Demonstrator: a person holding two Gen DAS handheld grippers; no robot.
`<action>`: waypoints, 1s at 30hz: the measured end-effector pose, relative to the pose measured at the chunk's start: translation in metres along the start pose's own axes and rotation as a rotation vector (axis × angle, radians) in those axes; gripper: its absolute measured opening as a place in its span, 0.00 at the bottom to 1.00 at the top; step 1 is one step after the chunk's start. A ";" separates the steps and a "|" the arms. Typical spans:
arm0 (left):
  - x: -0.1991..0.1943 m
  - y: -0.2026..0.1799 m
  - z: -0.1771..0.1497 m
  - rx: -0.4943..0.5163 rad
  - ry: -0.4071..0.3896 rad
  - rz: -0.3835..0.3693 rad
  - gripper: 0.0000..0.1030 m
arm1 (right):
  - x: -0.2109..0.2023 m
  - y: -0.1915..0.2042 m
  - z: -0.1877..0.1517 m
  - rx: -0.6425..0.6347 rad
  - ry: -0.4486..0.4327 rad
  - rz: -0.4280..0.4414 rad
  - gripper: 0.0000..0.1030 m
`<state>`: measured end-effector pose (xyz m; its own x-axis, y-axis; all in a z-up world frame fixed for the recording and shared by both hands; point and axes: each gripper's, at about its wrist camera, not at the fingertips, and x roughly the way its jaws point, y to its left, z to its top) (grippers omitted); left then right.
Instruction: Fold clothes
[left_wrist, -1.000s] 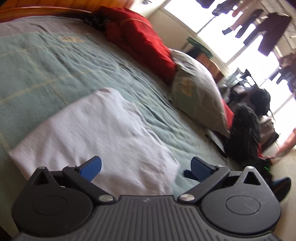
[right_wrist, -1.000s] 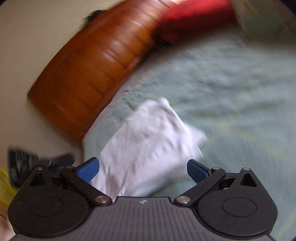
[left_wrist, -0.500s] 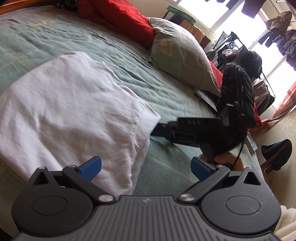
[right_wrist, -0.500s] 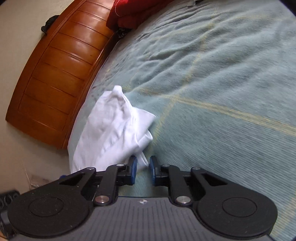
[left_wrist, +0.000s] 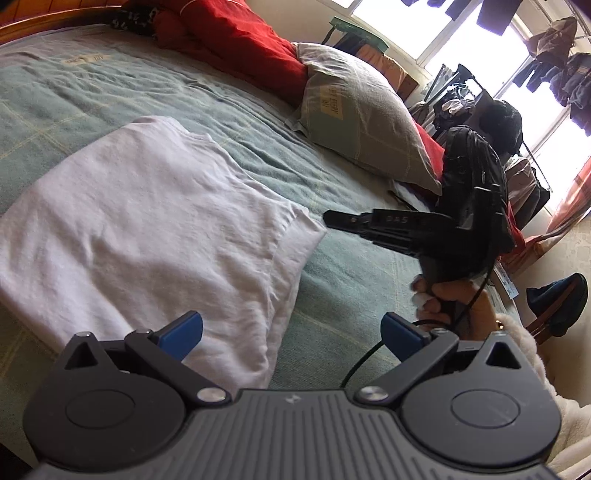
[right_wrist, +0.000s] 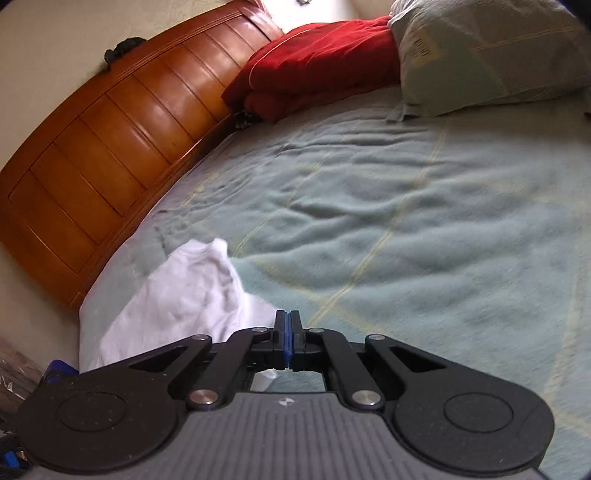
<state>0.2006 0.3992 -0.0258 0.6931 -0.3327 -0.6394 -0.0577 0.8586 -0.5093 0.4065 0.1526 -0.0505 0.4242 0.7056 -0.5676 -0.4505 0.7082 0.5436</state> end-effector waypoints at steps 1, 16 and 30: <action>0.001 0.001 0.000 -0.005 -0.002 -0.002 0.99 | -0.001 0.002 0.002 -0.009 0.008 0.013 0.05; 0.004 -0.010 -0.020 0.014 0.037 -0.022 0.99 | 0.042 -0.007 -0.030 0.186 0.117 0.105 0.09; -0.002 -0.008 -0.011 0.038 -0.004 0.011 0.99 | 0.006 -0.003 0.016 0.028 0.012 0.095 0.08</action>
<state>0.1920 0.3886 -0.0262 0.6956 -0.3219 -0.6423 -0.0376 0.8765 -0.4799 0.4231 0.1551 -0.0456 0.3708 0.7694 -0.5202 -0.4661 0.6386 0.6123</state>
